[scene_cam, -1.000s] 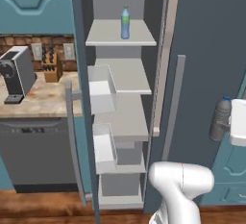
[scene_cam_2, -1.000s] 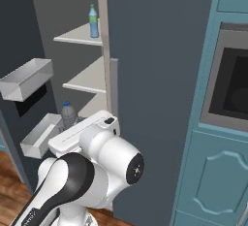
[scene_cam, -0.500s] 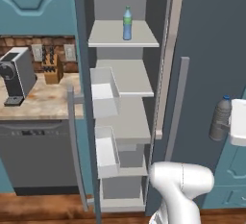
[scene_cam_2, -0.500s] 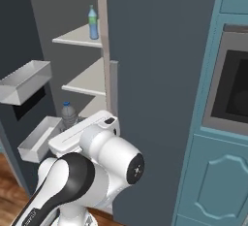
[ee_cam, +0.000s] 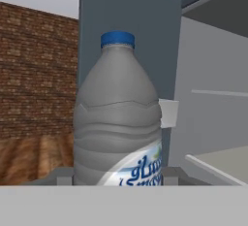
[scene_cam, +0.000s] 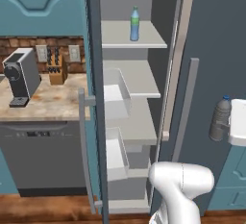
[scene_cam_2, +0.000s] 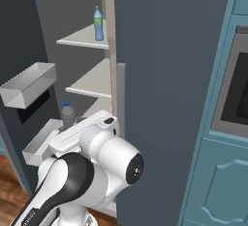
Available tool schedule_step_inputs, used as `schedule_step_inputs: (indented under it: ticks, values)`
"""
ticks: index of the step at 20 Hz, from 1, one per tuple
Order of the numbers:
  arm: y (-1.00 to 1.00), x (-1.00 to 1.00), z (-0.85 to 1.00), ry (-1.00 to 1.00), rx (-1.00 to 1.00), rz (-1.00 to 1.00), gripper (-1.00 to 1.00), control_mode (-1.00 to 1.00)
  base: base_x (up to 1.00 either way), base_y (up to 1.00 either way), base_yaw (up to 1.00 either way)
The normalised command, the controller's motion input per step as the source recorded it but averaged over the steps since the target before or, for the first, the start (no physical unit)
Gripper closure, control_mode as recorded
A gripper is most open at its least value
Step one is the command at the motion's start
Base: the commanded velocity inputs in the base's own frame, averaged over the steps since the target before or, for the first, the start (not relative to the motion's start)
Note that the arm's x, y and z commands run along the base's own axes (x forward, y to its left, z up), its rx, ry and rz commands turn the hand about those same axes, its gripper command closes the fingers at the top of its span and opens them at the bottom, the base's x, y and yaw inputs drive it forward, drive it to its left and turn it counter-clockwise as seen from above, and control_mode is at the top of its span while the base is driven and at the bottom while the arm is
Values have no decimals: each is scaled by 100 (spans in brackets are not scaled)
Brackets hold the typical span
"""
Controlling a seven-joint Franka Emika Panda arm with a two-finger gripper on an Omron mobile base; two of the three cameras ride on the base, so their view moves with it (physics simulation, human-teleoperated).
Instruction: Take the bottled waters from the counter and place them in the freezer to freeze. Close the freezer door after placing the bottles.
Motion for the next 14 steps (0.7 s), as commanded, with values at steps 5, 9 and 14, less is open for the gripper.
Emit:
schedule_step_inputs:
  ticks: [5, 9, 14]
  values:
    - [0, 0, 0, 0, 0, 0, 100, 100, 34, 17, 0]
    - [0, 0, 0, 0, 0, 0, 100, 100, 39, 27, 0]
    - [0, 0, 0, 0, 0, 0, 100, 100, 35, 27, 0]
